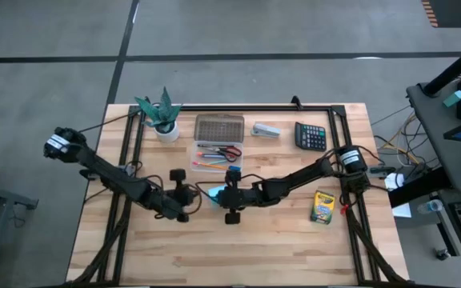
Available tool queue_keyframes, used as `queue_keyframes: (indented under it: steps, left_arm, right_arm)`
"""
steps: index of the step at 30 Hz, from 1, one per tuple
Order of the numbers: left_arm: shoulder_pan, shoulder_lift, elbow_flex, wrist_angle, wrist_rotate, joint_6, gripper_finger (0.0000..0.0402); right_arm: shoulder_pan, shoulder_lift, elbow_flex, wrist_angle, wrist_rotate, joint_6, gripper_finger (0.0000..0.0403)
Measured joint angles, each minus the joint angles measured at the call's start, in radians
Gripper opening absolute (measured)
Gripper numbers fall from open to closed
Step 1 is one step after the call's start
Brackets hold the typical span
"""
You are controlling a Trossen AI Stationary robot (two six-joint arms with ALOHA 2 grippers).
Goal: Pack school essentials
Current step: Put the blue sticky notes into the supply box
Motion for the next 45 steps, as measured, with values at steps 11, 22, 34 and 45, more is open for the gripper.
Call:
queue_keyframes:
  steps: [11, 22, 34, 45]
  left_arm:
    - [0.0, -0.106, -0.046, 0.047, -0.08, 0.043, 0.0]
    - [0.003, 0.158, -0.058, 0.435, 0.015, 0.051, 0.0]
    - [0.068, 0.434, 0.002, 0.541, 0.157, 0.04, 0.0]
    - [0.068, 0.452, -0.026, 0.539, 0.175, -0.036, 0.0]
  right_arm:
    - [-0.029, -0.07, 0.001, -0.074, -0.007, 0.034, 0.0008]
    - [-0.029, -0.07, -0.034, -0.221, -0.029, 0.354, 0.0008]
    - [-0.033, -0.07, -0.121, -0.169, -0.104, 0.629, 0.001]
    - [-0.073, -0.07, -0.166, -0.077, -0.194, 0.754, 0.0119]
